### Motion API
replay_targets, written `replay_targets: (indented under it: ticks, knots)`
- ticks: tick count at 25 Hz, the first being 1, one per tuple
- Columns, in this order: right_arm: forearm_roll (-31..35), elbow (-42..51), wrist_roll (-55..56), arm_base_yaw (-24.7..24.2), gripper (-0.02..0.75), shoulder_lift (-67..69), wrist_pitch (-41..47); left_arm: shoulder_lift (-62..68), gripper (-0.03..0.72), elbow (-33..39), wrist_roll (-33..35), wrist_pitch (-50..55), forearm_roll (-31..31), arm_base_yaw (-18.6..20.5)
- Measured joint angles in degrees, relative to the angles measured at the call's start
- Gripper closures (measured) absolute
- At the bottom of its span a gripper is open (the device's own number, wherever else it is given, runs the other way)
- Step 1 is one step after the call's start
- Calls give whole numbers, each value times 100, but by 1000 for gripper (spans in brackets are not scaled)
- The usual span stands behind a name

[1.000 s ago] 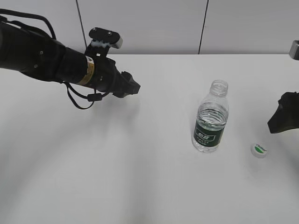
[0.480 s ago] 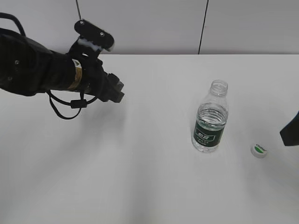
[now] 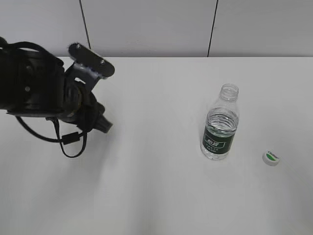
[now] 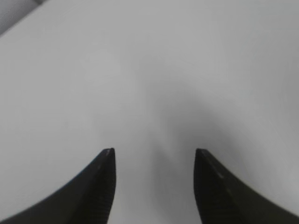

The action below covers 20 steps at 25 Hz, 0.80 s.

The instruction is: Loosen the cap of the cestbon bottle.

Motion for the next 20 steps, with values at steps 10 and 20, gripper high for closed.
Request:
replay_targets:
  ticks: [10,20]
  knots:
    - [-14,0,142,0,162,-1533,46,-1410,359,6,1610,2448,-3371,-197]
    - [-51,96,149,0,162,-2346,52,-4514,407,619,2607,2363,-4137,-204]
